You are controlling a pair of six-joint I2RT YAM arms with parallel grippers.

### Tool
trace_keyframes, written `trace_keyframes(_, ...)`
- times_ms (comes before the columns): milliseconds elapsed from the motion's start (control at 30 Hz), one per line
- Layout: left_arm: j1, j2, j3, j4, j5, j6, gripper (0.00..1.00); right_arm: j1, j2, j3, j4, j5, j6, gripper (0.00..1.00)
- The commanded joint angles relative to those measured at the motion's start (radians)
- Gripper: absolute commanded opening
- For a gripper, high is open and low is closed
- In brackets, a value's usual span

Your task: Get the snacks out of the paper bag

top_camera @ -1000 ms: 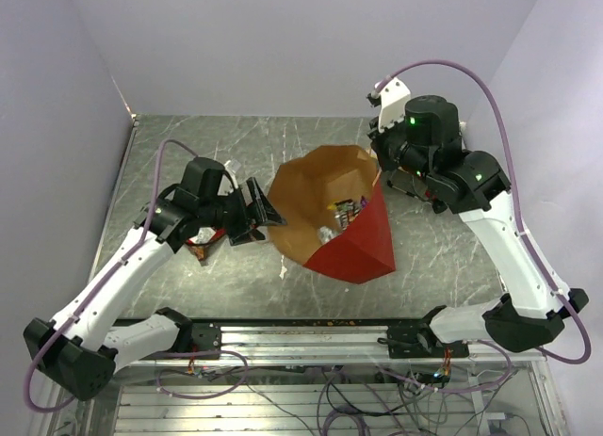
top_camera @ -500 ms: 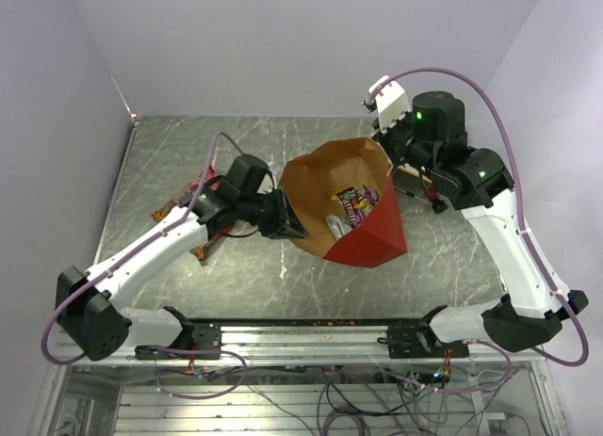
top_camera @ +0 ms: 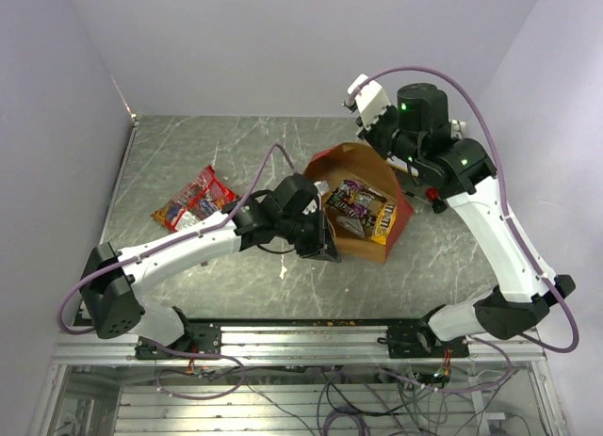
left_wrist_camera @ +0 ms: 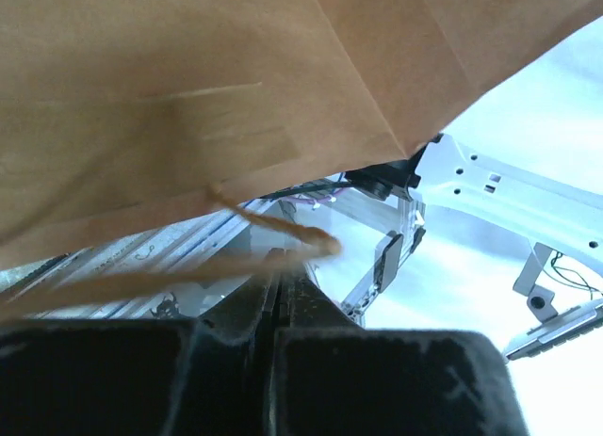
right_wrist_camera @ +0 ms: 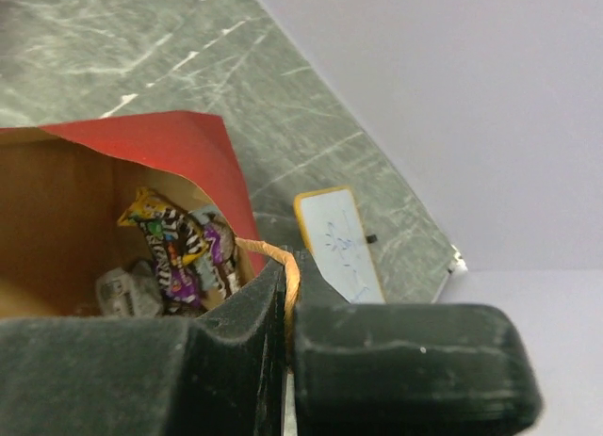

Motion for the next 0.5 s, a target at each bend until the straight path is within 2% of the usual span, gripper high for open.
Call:
trace_keyframes(0, -0.001, -0.033, -0.027, 0.025, -0.033, 0.022, 0.07, 0.009, -0.033, -0.027, 0.037, -0.14, 0.076, 0.0)
trace_keyframes(33, 0.0, -0.045, -0.046, 0.022, -0.037, 0.025, 0.1, 0.01, -0.04, -0.059, 0.033, -0.163, 0.105, 0.0)
trace_keyframes(200, 0.0, -0.124, -0.109, -0.04, -0.087, 0.069, 0.39, 0.033, -0.085, -0.218, 0.046, -0.224, 0.249, 0.0)
trace_keyframes(333, -0.001, -0.208, -0.106, -0.101, -0.102, 0.123, 0.63, 0.036, -0.12, -0.254, 0.091, -0.291, 0.375, 0.0)
trace_keyframes(400, -0.002, -0.257, -0.095, -0.128, -0.112, 0.142, 0.71, 0.036, -0.122, -0.247, 0.089, -0.307, 0.407, 0.0)
trace_keyframes(467, -0.002, -0.321, -0.079, -0.15, -0.123, 0.155, 0.74, 0.039, -0.118, -0.236, 0.082, -0.331, 0.423, 0.0)
